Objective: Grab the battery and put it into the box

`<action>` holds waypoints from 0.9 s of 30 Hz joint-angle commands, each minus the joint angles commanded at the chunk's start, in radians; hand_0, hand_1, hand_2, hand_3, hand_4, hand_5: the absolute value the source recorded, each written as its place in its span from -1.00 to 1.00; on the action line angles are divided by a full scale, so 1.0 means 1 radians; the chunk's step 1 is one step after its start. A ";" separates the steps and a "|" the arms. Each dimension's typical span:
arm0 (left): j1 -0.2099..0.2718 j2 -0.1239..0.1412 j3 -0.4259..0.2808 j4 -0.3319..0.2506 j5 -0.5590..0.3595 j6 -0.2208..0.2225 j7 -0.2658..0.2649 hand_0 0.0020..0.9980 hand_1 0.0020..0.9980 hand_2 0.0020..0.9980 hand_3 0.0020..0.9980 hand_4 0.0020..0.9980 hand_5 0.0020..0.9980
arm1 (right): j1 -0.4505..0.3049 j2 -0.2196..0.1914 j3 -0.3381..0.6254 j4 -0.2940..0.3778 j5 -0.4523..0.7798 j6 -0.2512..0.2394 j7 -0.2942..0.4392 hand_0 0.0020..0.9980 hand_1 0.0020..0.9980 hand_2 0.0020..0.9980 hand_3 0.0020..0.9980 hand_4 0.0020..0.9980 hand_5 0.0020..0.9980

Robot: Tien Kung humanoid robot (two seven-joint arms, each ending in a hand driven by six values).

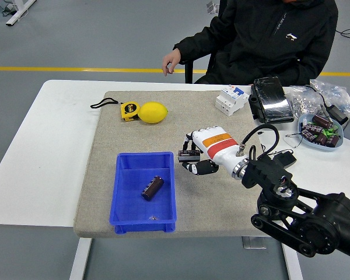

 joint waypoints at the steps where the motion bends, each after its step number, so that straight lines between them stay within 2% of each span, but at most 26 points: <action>1: 0.001 0.001 -0.002 0.000 0.003 0.000 0.001 0.46 0.37 0.31 0.17 0.26 0.09 | 0.004 0.004 0.000 0.012 -0.002 0.000 -0.002 -0.67 -0.31 -0.14 -0.03 0.52 -0.58; 9: 0.004 0.003 -0.008 -0.001 0.011 -0.002 0.004 0.46 0.37 0.30 0.17 0.26 0.09 | 0.028 0.056 -0.042 0.073 0.010 0.016 -0.012 -0.67 -0.31 -0.14 -0.03 0.52 -0.57; 10: 0.004 0.003 -0.008 -0.001 0.011 -0.002 0.004 0.46 0.37 0.30 0.17 0.26 0.09 | 0.032 0.065 -0.050 0.076 0.015 0.025 -0.015 -0.61 -0.22 -0.08 -0.01 0.42 -0.43; 15: 0.004 0.004 -0.011 -0.001 0.016 -0.002 0.004 0.46 0.37 0.30 0.17 0.26 0.09 | 0.050 0.103 -0.094 0.082 0.031 0.091 -0.041 -0.61 -0.22 -0.08 -0.01 0.42 -0.43; 16: 0.005 0.004 -0.011 -0.001 0.017 -0.002 0.005 0.46 0.37 0.30 0.17 0.26 0.09 | 0.052 0.108 -0.099 0.083 0.033 0.108 -0.048 -0.44 -0.10 0.08 0.13 0.67 -0.30; 19: 0.003 0.004 -0.012 -0.002 0.018 -0.003 0.006 0.46 0.37 0.30 0.17 0.26 0.09 | 0.059 0.125 -0.112 0.083 0.050 0.173 -0.074 -0.44 -0.10 0.08 0.13 0.67 -0.30; 22: 0.001 0.004 -0.007 -0.002 0.013 -0.003 0.005 0.46 0.37 0.30 0.17 0.26 0.09 | 0.062 0.132 -0.116 0.083 0.063 0.199 -0.080 -0.44 -0.10 0.08 0.13 0.67 -0.30; 23: 0.001 0.005 -0.007 -0.002 0.013 -0.003 0.005 0.46 0.37 0.30 0.17 0.26 0.09 | 0.062 0.133 -0.115 0.082 0.066 0.203 -0.080 -0.18 0.14 0.44 0.73 0.95 -0.10; 27: 0.002 0.005 -0.009 -0.002 0.016 -0.003 0.005 0.46 0.37 0.30 0.17 0.26 0.09 | 0.061 0.130 -0.106 0.080 0.069 0.200 -0.076 -0.18 0.14 0.44 0.73 0.95 -0.10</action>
